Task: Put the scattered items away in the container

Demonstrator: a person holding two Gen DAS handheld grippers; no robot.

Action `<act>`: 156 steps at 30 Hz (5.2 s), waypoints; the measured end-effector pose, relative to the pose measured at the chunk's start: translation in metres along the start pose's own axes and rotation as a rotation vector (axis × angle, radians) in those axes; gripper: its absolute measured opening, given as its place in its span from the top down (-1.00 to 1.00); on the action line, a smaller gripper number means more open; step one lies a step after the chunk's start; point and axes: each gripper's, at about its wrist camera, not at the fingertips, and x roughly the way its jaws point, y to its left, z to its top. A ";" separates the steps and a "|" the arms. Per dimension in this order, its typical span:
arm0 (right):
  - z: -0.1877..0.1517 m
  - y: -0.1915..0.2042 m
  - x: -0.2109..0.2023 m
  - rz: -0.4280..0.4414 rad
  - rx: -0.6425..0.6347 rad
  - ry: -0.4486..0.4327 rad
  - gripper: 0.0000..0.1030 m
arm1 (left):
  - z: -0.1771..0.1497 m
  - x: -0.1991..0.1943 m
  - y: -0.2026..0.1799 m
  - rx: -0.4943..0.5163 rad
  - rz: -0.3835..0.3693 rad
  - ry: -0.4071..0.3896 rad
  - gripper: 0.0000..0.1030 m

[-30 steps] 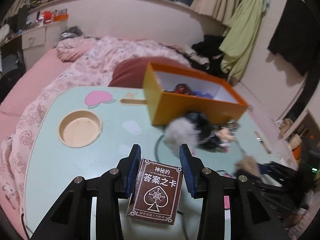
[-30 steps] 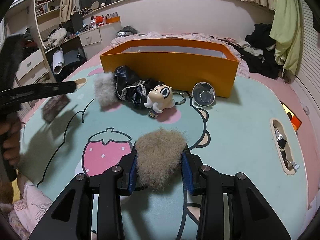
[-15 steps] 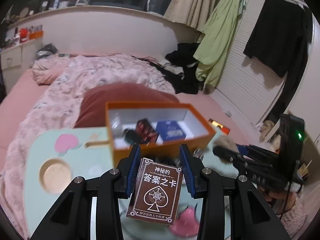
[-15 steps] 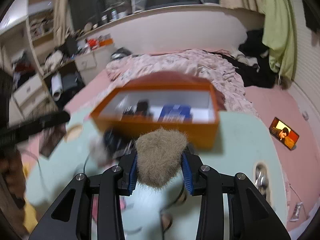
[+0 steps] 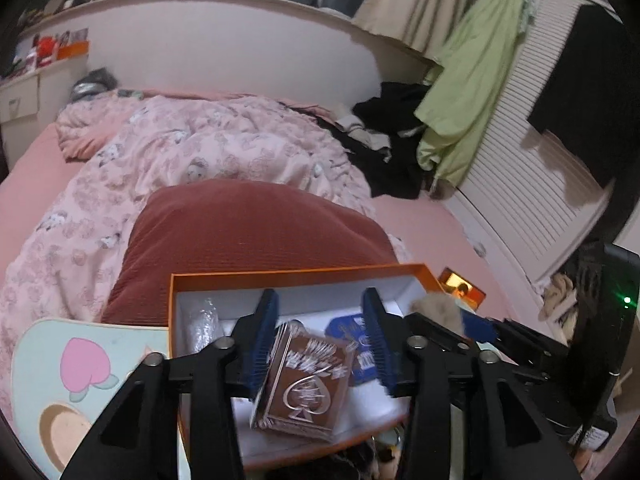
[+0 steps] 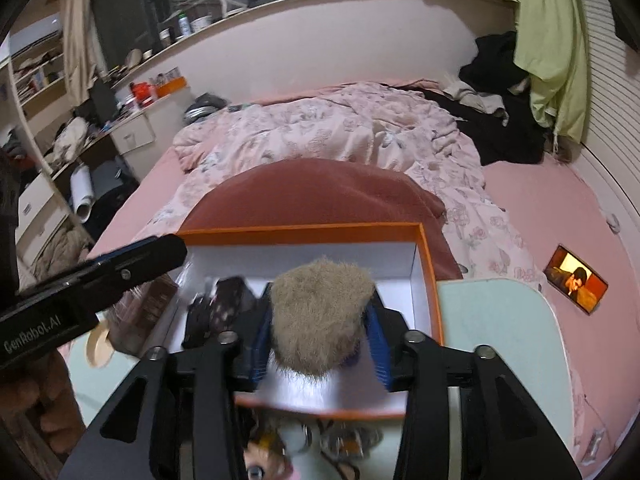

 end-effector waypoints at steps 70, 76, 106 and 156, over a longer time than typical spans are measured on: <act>-0.152 0.020 -0.051 -0.091 -0.171 0.119 -0.63 | -0.176 -0.061 0.002 0.157 0.297 0.195 -1.00; -0.153 0.021 -0.053 -0.082 -0.172 0.119 -0.63 | -0.167 -0.072 0.011 0.058 0.222 0.144 -0.97; -0.153 0.020 -0.055 -0.075 -0.173 0.118 -0.63 | -0.158 -0.089 0.020 0.006 0.001 0.117 0.57; -0.051 0.093 -0.068 0.344 -0.250 -0.082 0.44 | -0.120 -0.128 0.029 0.032 -0.018 -0.064 0.55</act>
